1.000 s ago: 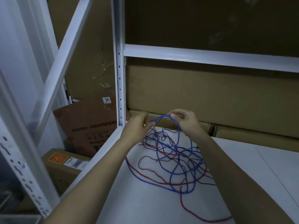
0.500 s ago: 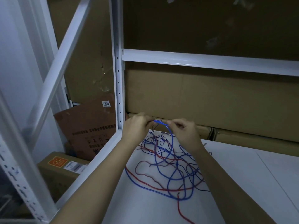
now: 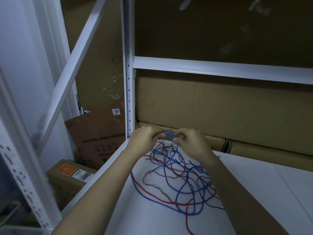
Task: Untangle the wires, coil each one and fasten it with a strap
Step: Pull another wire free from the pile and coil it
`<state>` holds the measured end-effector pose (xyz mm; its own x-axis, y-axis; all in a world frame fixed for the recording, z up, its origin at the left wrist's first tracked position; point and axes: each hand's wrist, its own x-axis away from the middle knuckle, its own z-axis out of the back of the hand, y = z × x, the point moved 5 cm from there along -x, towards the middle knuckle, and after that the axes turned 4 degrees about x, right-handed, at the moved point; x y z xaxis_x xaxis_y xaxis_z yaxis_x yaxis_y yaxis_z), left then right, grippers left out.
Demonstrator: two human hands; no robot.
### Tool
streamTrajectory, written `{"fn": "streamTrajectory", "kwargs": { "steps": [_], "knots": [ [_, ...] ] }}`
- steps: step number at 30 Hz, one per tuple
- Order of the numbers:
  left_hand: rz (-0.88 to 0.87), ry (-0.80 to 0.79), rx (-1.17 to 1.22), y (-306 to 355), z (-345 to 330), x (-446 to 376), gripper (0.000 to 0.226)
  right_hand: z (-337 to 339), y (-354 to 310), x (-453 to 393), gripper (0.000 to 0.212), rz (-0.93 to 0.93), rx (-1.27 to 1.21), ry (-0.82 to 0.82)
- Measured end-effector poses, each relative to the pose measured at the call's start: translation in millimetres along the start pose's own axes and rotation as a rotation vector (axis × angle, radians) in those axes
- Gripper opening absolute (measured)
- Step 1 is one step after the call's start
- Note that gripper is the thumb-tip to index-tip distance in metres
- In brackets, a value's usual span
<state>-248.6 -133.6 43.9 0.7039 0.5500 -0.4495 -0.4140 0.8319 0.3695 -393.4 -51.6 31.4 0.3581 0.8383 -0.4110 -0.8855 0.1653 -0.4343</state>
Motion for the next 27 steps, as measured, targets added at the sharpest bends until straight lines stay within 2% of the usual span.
{"fn": "streamTrajectory", "kwargs": {
  "steps": [2,5,9,13,17,19,21,24,27],
  "knots": [
    [0.088,-0.083,0.301,-1.9,-3.3,-0.5,0.019,1.7,-1.6,-0.2,0.008,0.018,0.015,0.102],
    [0.208,-0.168,0.679,-6.6,-5.7,3.8,0.024,7.1,-1.8,2.6,0.005,0.031,-0.07,0.231],
    [0.299,-0.173,0.766,-14.5,-5.9,7.2,0.021,18.8,-11.8,12.8,0.007,0.263,-0.074,0.452],
    [0.385,-0.068,0.823,-20.6,-7.5,1.1,0.028,30.1,-25.3,27.9,0.005,0.532,0.13,0.697],
    [0.497,0.025,0.885,-31.1,-14.3,-6.9,0.028,32.9,-26.9,40.7,0.006,0.645,0.272,0.787],
    [0.546,0.108,0.906,-37.9,-15.8,-10.8,0.028,29.7,-24.6,45.0,0.01,0.661,0.305,0.757],
    [0.542,0.197,0.906,-40.0,-14.9,-14.8,0.026,24.3,-18.6,46.5,0.008,0.623,0.27,0.66],
    [0.464,0.239,0.967,-31.2,-12.7,-16.5,0.019,12.5,3.1,39.2,0.007,0.358,0.016,0.418],
    [0.38,0.113,1.021,-16.4,-12.9,-16.0,0.017,-5.7,28.0,26.6,0.003,0.092,-0.16,0.163]
  ]
}}
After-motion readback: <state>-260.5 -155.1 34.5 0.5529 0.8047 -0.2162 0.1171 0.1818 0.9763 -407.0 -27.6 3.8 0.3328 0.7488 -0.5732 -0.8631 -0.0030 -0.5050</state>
